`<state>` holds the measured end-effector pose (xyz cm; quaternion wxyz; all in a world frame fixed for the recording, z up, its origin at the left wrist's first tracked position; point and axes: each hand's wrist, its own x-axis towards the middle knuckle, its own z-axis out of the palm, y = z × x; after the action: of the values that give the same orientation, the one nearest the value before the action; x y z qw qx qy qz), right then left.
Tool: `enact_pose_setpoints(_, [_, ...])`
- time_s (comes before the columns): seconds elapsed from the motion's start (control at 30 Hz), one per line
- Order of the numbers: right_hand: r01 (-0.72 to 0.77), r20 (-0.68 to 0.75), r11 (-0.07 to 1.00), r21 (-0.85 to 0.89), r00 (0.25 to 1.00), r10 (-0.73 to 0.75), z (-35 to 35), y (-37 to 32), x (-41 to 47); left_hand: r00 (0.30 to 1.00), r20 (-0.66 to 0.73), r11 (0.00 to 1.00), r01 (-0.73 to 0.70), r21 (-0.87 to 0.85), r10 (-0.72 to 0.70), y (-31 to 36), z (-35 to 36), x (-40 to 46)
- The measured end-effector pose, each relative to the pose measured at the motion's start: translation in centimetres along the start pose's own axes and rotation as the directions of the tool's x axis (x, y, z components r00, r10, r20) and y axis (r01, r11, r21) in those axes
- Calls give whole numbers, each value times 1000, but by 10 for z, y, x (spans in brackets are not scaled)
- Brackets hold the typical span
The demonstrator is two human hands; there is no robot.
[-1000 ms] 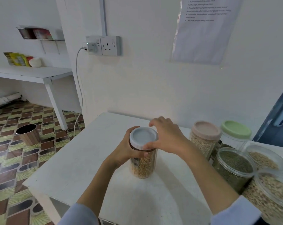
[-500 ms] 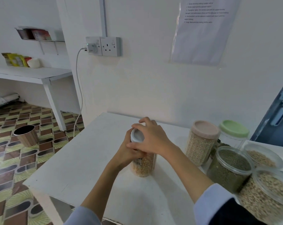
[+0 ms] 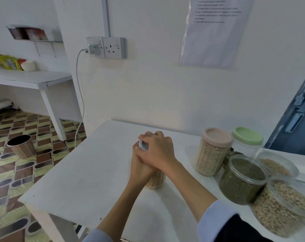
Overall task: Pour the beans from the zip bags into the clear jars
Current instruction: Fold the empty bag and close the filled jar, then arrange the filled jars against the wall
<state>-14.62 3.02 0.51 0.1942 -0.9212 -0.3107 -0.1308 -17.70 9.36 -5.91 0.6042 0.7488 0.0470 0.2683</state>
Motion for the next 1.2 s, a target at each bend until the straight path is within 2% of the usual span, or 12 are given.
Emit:
enact_pose_setpoints(0.07, [7, 86, 997, 78, 996, -13, -7, 6, 1, 999, -35, 1000, -5, -31, 4, 1, 6, -2])
enact_pose_setpoints(0.13, [-72, 152, 943, 324, 988, 23, -22, 18, 4, 999, -40, 998, 13, -60, -15, 0, 12, 0])
enact_pose_setpoints(0.2, [-145, 70, 876, 460, 989, 127, -42, 42, 12, 999, -24, 998, 23, -54, -24, -2, 19, 8])
enact_pose_setpoints(0.27, [-209, -40, 938, 277, 973, 228, -68, 74, 19, 1000, -3, 999, 21, -36, -21, -3, 28, 15])
enact_pose_setpoints(0.3, [-264, -15, 955, 138, 963, 269, -82, 92, 19, 1000, 9, 999, 29, -45, -29, -2, 33, 18])
enact_pose_setpoints(0.37, [-330, 170, 935, -127, 922, 348, -106, 125, 18, 999, 37, 997, 33, -67, -31, -1, 43, 24])
enact_pose_setpoints(0.47, [-234, 396, 881, -412, 824, 404, -118, 159, 14, 994, 101, 994, 43, -101, -32, -4, 58, 35])
enact_pose_setpoints(0.57, [-166, 487, 893, -419, 789, 375, -110, 176, 11, 988, 150, 991, 59, -117, -41, -6, 72, 48])
enact_pose_setpoints(0.7, [-100, 422, 914, -392, 864, 276, -95, 187, 11, 981, 190, 990, 71, -118, -48, -10, 88, 64])
enact_pose_setpoints(0.77, [-98, 407, 912, -397, 872, 271, -93, 195, 18, 979, 197, 989, 82, -124, -56, -13, 96, 72])
enact_pose_setpoints(0.93, [-144, 445, 912, -385, 836, 320, -92, 230, 56, 967, 224, 983, 146, -108, -119, -17, 124, 100])
enact_pose_setpoints(1.2, [-218, 519, 900, -377, 755, 400, -114, 304, 92, 952, 186, 968, 225, 112, -242, -18, 195, 151])
